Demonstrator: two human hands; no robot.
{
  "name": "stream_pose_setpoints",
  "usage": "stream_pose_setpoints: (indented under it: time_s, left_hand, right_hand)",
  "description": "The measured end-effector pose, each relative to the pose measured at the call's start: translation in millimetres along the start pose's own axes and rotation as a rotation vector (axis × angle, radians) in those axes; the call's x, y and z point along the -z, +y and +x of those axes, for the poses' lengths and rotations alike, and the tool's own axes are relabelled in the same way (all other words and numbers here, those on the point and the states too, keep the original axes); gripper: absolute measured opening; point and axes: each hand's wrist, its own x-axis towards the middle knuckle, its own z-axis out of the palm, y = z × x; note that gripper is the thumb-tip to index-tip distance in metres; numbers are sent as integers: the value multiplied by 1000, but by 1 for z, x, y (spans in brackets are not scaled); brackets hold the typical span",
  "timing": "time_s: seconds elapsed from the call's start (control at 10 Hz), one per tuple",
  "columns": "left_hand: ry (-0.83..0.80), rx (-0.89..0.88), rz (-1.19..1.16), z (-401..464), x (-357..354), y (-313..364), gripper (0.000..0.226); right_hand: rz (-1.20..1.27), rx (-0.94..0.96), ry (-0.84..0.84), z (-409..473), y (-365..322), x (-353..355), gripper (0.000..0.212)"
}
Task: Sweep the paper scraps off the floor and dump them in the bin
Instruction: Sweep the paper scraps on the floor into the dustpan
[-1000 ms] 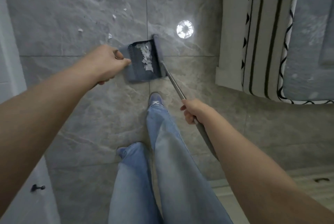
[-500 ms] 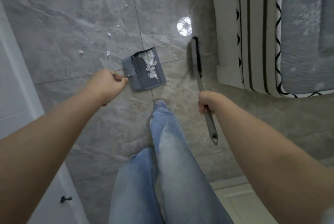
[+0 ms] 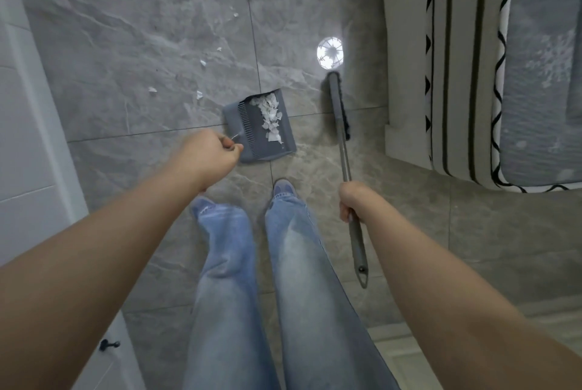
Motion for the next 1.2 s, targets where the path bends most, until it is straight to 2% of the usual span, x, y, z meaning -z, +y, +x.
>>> stream_pose_setpoints:
  time_s: [0.1, 0.2, 0.3, 0.4, 0.5, 0.6, 0.7, 0.9, 1.1, 1.2]
  left_hand:
    - [-2, -19, 13, 3, 1, -1, 40]
    - [-15, -40, 35, 0, 3, -1, 43]
    - [-50, -86, 35, 0, 9, -1, 36]
    - [-84, -112, 43, 0, 14, -7, 36]
    - [-113, -103, 33, 4, 20, -25, 40]
    - [-162, -126, 20, 7, 28, -39, 32]
    - [-163, -151, 27, 8, 42, -51, 29]
    - [-51, -116, -25, 2, 108, -105, 39]
    - [-21, 27, -243, -15, 173, -198, 37]
    - [3, 102, -328, -26, 200, -246, 36]
  right_hand:
    - [28, 39, -18, -14, -9, -34, 35]
    - [158, 32, -27, -10, 2, -60, 39]
    - [285, 65, 18, -19, 2, -72, 39]
    - [281, 62, 113, -24, -14, -70, 39]
    - [153, 44, 165, -29, -35, -76, 35]
    - [68, -14, 88, -26, -48, -97, 30]
    - [156, -70, 47, -32, -49, -121, 36]
    - [253, 32, 113, -78, -51, -152, 39]
    - [96, 91, 107, -110, -103, -171, 39]
    - [-135, 175, 117, -126, -132, -197, 43]
